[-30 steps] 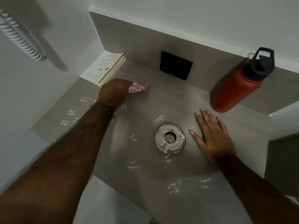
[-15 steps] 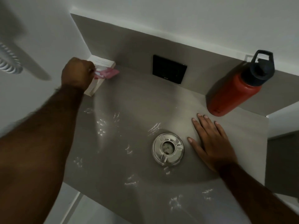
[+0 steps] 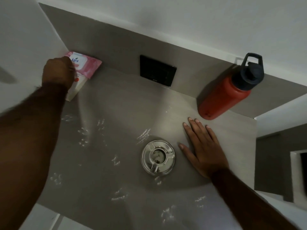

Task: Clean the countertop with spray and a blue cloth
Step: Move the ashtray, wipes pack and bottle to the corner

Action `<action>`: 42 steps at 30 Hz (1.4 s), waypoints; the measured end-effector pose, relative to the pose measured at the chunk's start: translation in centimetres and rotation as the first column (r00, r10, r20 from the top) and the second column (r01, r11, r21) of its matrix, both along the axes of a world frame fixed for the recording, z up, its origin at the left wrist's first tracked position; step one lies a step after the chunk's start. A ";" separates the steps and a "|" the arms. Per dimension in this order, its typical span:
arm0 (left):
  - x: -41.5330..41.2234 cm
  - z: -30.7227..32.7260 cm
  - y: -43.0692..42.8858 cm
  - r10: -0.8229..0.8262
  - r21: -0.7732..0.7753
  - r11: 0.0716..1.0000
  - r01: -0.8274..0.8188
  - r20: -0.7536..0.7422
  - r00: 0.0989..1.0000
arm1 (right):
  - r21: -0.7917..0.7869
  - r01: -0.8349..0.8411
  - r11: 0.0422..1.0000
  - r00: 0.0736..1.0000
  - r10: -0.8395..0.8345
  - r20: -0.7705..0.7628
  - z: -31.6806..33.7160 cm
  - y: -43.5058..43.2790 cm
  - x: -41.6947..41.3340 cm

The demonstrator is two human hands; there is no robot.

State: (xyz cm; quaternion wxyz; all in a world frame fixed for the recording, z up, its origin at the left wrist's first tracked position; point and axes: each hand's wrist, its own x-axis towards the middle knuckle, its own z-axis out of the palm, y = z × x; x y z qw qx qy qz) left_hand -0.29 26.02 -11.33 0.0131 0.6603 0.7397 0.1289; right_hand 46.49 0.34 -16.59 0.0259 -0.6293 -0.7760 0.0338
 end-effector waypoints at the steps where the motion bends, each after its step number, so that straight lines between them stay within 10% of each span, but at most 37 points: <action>1: 0.6 -0.2 -0.4 0.028 0.003 1.000 -0.028 0.017 0.999 | 0.002 -0.003 1.000 1.000 0.003 -0.001 0.0 0.0 0.0; 8: 12.8 0.4 -14.0 -0.267 0.273 0.947 0.171 0.367 0.891 | -0.020 0.012 1.000 1.000 -0.012 -0.023 0.3 -0.2 -0.2; 12: 18.9 -0.5 -23.9 -0.593 0.184 0.805 0.565 0.288 0.752 | -0.031 0.013 0.999 1.000 -0.014 -0.013 0.2 -0.1 -0.2; 20: 20.9 -2.6 -30.6 -0.625 0.162 0.780 0.604 0.185 0.758 | -0.018 0.007 1.000 0.998 -0.008 -0.055 0.2 -0.1 -0.1; 27: 19.3 -2.0 -28.7 -0.568 0.183 0.821 0.541 0.160 0.807 | -0.036 0.004 0.999 0.997 -0.007 -0.073 0.3 -0.2 -0.1; 34: 8.5 1.7 -18.6 -0.088 0.166 0.985 0.053 0.215 0.973 | -0.047 0.004 0.999 0.997 -0.008 -0.071 0.5 -0.1 0.0; 42: -0.1 1.8 -9.4 0.113 0.036 0.993 -0.111 -0.072 0.991 | -0.049 -0.002 0.999 0.999 0.000 -0.041 0.3 0.2 0.2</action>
